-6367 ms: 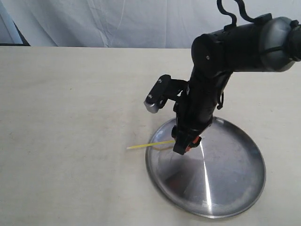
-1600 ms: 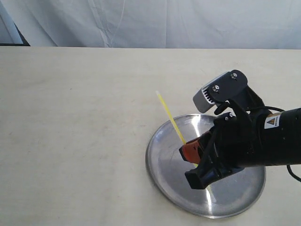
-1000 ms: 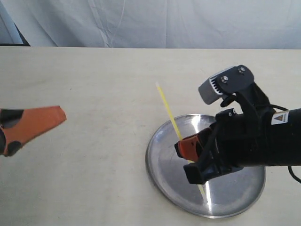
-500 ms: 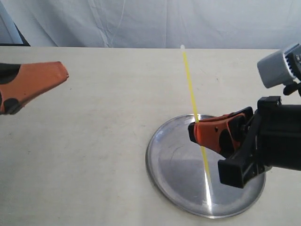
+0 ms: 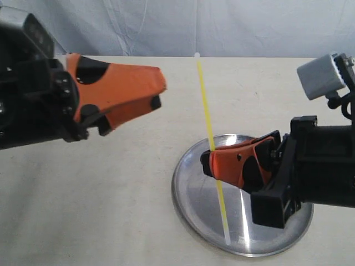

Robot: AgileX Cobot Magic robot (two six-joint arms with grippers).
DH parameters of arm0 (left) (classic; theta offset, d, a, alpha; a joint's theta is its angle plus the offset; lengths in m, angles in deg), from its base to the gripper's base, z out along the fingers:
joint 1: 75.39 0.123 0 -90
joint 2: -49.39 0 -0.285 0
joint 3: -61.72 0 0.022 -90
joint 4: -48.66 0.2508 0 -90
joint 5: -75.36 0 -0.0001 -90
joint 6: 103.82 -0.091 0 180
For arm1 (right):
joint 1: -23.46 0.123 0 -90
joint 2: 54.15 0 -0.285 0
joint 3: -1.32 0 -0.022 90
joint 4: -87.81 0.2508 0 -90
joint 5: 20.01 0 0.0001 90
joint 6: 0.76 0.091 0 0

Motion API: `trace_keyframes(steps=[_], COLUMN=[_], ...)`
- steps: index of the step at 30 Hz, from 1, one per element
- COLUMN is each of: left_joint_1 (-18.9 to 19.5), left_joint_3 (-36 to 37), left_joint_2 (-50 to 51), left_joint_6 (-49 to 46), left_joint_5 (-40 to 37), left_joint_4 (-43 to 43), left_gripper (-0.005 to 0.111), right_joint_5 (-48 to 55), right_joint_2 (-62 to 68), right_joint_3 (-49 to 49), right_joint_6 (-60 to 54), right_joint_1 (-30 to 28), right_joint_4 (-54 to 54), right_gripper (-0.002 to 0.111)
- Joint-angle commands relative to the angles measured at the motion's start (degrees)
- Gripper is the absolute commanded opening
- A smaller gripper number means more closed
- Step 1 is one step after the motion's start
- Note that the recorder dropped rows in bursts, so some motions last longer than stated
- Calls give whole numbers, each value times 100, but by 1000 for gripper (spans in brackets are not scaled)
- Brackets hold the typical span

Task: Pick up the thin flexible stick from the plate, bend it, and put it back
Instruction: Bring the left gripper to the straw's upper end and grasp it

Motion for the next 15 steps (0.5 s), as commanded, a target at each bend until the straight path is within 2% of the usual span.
trace_keyframes(steps=[1, 3, 7, 15], left_joint_1=[-870, -1071, -1173, -1173], left_joint_3=[-443, -663, -955, -1192], left_joint_2=[379, 496, 603, 772], left_joint_6=[-325, -473, -840, -984], left_joint_5=[-114, -426, -1154, -1334], left_joint_4=[-493, -533, -487, -235], left_gripper=[61, 61, 61, 47], right_joint_5=[7, 18, 53, -136], right_joint_2=[54, 54, 54, 54], right_joint_3=[27, 27, 27, 17], right_joint_6=[-202, -216, -241, -250], right_joint_1=[-29, -29, -29, -29], right_joint_4=[132, 132, 132, 132], right_gripper=[-1, -1, -1, -1])
